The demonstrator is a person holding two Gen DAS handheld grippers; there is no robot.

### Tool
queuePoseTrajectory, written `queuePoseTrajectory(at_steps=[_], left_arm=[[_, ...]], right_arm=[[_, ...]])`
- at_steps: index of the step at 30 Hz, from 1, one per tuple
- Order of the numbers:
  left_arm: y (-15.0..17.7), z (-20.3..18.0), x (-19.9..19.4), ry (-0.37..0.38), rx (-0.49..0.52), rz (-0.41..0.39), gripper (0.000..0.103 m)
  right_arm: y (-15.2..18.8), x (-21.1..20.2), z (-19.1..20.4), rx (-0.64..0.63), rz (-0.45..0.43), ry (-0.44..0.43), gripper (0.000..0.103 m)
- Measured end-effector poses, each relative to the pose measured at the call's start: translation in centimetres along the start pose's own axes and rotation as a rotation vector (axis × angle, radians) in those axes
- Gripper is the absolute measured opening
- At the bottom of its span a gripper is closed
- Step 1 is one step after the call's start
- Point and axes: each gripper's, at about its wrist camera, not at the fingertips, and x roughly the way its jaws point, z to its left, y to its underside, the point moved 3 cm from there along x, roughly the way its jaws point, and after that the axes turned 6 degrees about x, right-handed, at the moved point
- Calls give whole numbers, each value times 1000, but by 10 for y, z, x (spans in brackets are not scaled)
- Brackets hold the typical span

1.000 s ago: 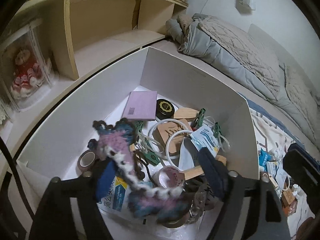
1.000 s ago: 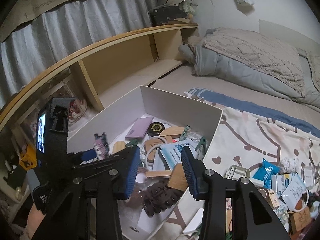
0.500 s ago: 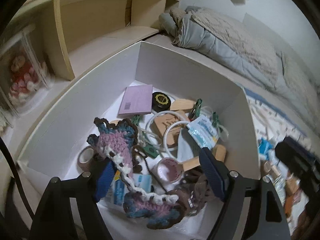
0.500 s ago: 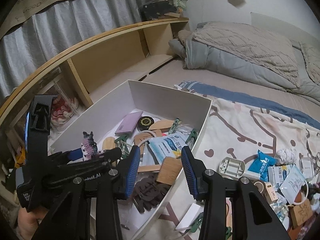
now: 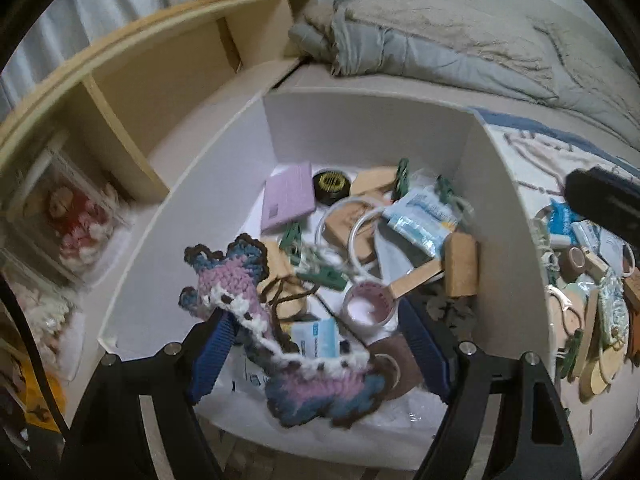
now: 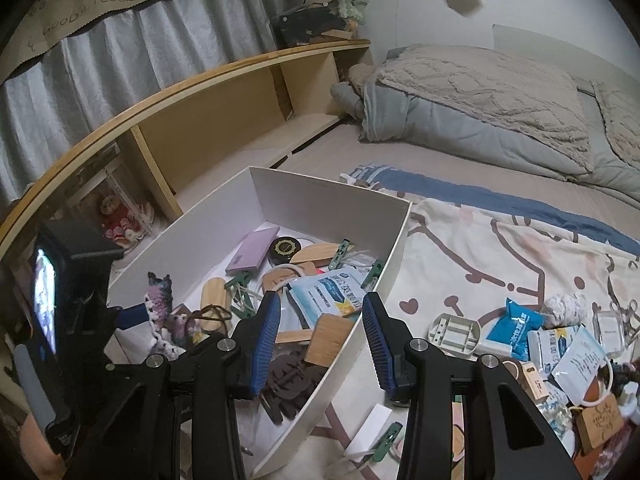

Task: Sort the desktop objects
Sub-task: 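Press the crocheted strip down into the white box with the left tool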

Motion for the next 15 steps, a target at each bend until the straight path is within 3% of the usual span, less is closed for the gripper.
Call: queuePoseTrajectory(at_steps=[6,12,15], left_arm=[[-9,6,-22,73,-68,-84,81],[-14,17,-25,198,-179,-123,81],[-15,19,-26,224,-198,-128,81]], right_arm=[[1,-2,-6,1,-5,5,43],[11,4,-8,-39,4,1,44],[21,10,-6,-67,22,-12,44]])
